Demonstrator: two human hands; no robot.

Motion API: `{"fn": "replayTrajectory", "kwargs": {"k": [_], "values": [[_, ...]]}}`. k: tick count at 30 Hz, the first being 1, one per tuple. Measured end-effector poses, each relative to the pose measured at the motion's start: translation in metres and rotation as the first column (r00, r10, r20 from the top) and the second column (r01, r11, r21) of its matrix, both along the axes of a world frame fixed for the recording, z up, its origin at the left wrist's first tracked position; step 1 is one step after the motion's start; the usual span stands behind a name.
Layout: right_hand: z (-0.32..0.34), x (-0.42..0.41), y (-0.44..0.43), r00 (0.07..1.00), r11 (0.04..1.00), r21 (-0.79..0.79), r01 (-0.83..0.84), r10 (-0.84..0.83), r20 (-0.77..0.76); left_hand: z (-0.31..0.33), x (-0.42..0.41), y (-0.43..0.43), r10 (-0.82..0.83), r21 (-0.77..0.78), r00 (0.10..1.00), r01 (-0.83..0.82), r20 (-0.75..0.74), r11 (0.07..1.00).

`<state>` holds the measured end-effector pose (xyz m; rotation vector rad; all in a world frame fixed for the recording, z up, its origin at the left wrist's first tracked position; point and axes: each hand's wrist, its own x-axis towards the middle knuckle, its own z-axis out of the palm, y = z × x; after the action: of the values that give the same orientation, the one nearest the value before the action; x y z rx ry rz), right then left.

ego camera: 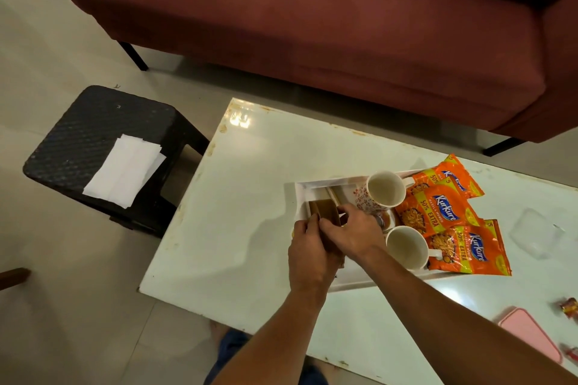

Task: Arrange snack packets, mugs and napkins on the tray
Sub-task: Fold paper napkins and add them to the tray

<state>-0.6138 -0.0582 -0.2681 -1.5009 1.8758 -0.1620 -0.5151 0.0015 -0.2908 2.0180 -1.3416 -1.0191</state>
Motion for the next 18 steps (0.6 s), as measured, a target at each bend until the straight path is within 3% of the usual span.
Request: {"fn": "replayTrajectory", "kwargs": {"k": [3, 6, 9, 12, 15, 18], "values": [[0.000, 0.000, -0.001, 1.000, 0.999, 0.032, -0.002, 0.002, -0.022, -0.002, 0.002, -0.001, 0.013, 0.020, 0.999, -0.012, -0.047, 1.000], [0.007, 0.001, -0.002, 0.994, 1.000, -0.014, 0.008, -0.009, -0.106, 0.007, 0.018, 0.000, -0.134, -0.036, 0.980, 0.140, 0.145, 0.989], [0.021, 0.014, -0.013, 0.992, 0.978, -0.207, 0.019, -0.044, -0.119, 0.018, 0.051, -0.006, -0.143, -0.129, 0.956, 0.180, 0.258, 0.975], [0.040, 0.055, -0.039, 1.000, 0.950, -0.312, 0.021, -0.016, 0.018, 0.034, 0.102, -0.036, 0.009, -0.170, 0.949, 0.047, 0.317, 0.984], [0.055, 0.118, -0.063, 0.986, 0.936, -0.344, -0.069, 0.116, 0.117, 0.054, 0.167, -0.076, 0.226, -0.183, 0.924, -0.176, 0.308, 0.967], [0.063, 0.185, -0.075, 0.961, 0.953, -0.276, -0.127, 0.187, 0.203, 0.067, 0.240, -0.097, 0.343, -0.187, 0.874, -0.294, 0.345, 0.937]]}}
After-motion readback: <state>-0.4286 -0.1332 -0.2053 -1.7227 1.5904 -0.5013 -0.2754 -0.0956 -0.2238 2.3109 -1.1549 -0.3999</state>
